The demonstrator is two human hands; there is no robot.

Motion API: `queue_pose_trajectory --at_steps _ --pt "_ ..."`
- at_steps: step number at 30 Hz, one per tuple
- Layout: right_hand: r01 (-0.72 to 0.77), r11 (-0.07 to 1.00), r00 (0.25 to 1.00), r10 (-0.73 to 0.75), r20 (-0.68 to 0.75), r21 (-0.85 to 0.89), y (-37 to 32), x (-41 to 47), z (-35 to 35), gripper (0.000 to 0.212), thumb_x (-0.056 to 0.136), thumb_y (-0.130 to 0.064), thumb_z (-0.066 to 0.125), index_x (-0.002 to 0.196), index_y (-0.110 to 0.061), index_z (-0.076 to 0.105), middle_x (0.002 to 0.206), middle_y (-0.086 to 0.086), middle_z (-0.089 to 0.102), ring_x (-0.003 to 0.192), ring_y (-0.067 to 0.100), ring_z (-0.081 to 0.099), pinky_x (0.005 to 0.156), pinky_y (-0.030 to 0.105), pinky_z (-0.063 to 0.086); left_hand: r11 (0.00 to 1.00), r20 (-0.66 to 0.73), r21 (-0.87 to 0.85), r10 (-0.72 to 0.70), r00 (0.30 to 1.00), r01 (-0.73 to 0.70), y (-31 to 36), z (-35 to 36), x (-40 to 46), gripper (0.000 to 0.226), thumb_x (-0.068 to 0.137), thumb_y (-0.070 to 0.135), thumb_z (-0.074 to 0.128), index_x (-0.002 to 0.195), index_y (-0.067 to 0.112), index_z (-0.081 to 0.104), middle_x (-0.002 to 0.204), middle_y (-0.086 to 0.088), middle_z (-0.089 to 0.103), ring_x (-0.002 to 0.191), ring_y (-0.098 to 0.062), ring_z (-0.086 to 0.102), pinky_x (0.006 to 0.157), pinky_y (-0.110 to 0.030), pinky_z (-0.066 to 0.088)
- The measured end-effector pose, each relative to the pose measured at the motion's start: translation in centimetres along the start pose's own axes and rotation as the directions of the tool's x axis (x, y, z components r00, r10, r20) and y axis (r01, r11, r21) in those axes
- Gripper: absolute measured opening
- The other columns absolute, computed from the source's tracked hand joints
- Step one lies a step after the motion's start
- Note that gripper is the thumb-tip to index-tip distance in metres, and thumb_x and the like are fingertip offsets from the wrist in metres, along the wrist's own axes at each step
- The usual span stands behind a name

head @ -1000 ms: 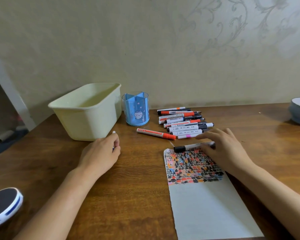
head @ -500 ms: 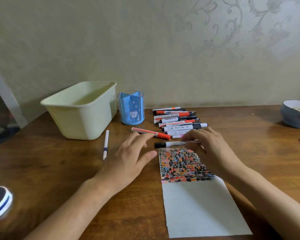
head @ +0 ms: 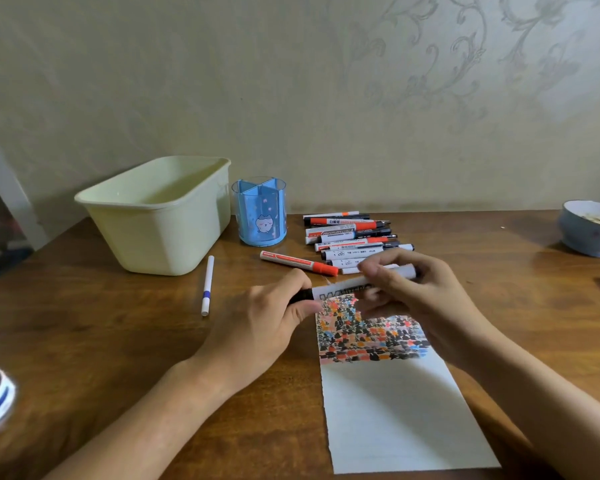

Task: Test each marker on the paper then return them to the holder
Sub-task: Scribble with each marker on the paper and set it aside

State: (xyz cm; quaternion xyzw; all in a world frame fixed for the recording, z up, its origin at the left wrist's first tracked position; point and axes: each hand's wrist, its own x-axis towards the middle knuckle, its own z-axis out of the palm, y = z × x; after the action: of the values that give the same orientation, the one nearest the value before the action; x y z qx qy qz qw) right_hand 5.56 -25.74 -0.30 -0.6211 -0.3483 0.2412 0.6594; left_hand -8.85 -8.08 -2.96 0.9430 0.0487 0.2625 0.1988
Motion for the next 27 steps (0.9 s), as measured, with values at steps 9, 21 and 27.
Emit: queue_pose_trajectory --at_steps 9,21,27 --pt "-0.069 0.998 0.993 0.069 0.093 0.005 1.2 -0.6 2.1 0.04 0.082 -0.039 0.065 0.095 0.0 0.066 0.086 0.015 0.074 0.073 0.028 0.072 0.074 0.041 0.06 0.995 0.065 -0.072 0.076 0.995 -0.071 1.4 0.3 -0.4 0.042 0.09 0.053 0.041 0.115 0.024 0.056 0.094 0.021 0.06 0.075 0.024 0.052 0.061 -0.002 0.045" --pt "0.009 0.992 0.987 0.01 0.158 -0.123 0.7 -0.6 1.4 0.027 0.094 -0.024 0.061 0.097 0.001 0.071 0.09 0.019 0.077 0.084 0.036 0.076 0.082 0.048 0.061 0.97 0.315 -0.237 0.028 0.949 0.05 1.3 -0.8 0.7 0.01 0.1 0.029 0.051 0.097 0.037 0.056 0.07 0.03 0.059 0.079 0.009 0.058 0.059 -0.012 0.043" --pt "0.077 0.997 0.997 -0.076 -0.029 0.029 -0.7 0.0 -2.2 0.034 0.095 -0.007 0.047 0.08 -0.002 0.077 0.074 0.025 0.072 0.065 0.035 0.073 0.062 0.036 0.061 0.925 0.407 -0.317 -0.066 0.911 0.208 -0.6 -2.3 0.4 0.028 0.103 0.034 0.043 0.085 0.023 0.061 0.056 0.019 0.054 0.055 -0.002 0.048 0.059 -0.029 0.039"
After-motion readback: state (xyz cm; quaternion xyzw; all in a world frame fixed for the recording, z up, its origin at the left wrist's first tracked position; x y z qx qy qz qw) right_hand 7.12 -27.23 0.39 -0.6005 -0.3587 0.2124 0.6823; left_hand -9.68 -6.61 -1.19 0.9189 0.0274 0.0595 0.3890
